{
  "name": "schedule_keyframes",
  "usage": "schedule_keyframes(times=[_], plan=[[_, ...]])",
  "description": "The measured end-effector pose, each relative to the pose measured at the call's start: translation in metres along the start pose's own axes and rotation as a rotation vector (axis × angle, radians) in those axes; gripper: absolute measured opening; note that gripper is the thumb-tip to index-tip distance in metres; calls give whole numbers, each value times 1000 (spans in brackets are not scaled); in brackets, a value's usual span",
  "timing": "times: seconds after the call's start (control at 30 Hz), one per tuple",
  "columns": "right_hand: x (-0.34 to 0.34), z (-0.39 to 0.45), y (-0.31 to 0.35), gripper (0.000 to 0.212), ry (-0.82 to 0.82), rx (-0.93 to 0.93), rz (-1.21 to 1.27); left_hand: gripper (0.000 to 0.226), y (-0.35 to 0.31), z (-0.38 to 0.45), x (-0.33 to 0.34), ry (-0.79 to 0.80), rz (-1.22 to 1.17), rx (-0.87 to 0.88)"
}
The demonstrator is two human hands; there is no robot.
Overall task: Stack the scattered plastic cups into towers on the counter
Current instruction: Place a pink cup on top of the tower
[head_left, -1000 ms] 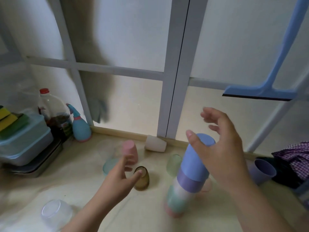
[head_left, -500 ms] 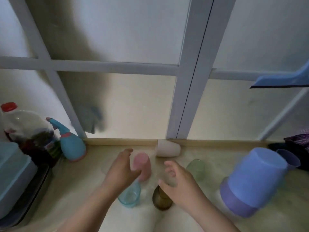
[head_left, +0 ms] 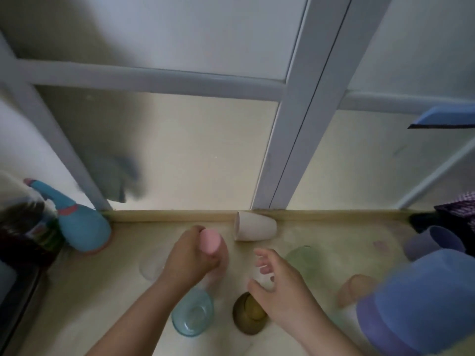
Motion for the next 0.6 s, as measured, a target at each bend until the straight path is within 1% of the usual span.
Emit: schedule_keyframes(times=[0.1,0.2,0.3,0.47,0.6], plan=[[-6,-6,18,48,0,-76,15,55,-23,-21,-25,-84,-67,88],[-15,-19,40,48,-3,-160,16,63,-46,-50,-43,-139,-139,121],[-27,-40,61,46,3,-255,37,56,-74,-84,-55,-180,-158,182],[-58,-86,82,44,-44,-384,38,47,-122,-136,-60,-218,-183,315],[-89,-127,84,40,-83,-445,30,55,-162,-167,-47,-230,-267,409]])
Point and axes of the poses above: each hand's wrist, its own z-axis towards the middle knuckle, its own x-axis out of the palm, y = z × x, the point moved 8 cm from there along z, towards the middle knuckle, and after that the axes turned 13 degrees about y, right-handed, at the moved point
